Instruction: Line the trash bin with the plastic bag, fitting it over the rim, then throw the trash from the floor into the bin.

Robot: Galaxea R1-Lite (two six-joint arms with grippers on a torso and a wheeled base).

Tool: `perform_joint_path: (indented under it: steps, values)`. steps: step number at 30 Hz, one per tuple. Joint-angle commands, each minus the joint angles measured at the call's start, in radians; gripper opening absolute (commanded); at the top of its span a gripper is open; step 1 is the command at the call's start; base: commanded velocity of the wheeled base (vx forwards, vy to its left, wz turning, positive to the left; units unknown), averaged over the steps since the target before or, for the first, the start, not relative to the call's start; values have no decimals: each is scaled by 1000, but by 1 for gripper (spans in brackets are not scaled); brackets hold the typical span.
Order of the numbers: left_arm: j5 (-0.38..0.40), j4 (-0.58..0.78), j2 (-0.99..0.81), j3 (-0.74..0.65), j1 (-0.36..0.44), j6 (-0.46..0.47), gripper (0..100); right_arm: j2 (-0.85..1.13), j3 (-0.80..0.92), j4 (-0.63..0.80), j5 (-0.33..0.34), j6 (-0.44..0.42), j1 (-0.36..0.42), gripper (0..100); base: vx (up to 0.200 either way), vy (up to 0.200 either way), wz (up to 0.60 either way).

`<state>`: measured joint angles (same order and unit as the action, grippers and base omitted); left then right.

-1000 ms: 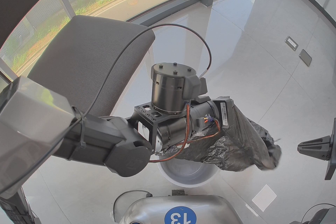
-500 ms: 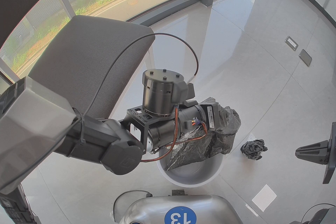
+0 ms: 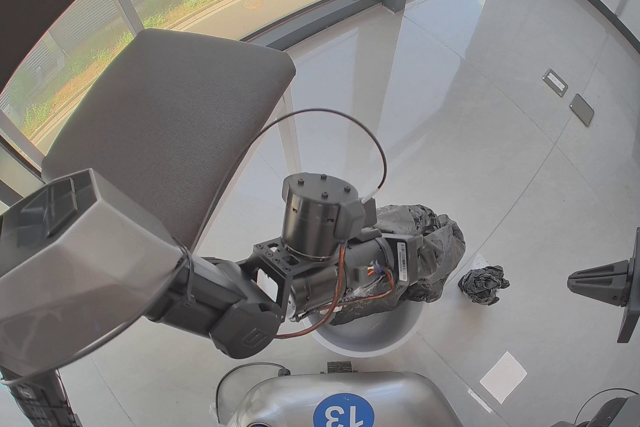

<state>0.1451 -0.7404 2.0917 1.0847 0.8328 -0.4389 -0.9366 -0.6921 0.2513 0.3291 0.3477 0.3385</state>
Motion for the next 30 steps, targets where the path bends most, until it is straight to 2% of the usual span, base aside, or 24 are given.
perform_joint_path:
  steps: [1,11,15,17,26,30]
  values:
    - [17,-23,-5,-95,-4,3,0,-1,-3,0,1,1,-6,0,0,0,0]
    - [27,-99,-96,-364,-41,34,0,-8,5,0,1,-1,-6,0,0,0,0]
    - [37,-99,-121,-419,-63,82,0,-11,0,0,1,-1,-9,0,0,0,0]
    - [67,-97,-159,-459,-80,101,0,-16,-4,-1,-1,-6,-10,0,0,0,0]
    - [73,-97,-262,-594,-89,115,0,-48,-9,-3,1,-18,-33,0,0,0,0]
    - [74,-94,-305,-651,-92,120,0,-93,-49,-3,1,-53,-39,0,0,0,0]
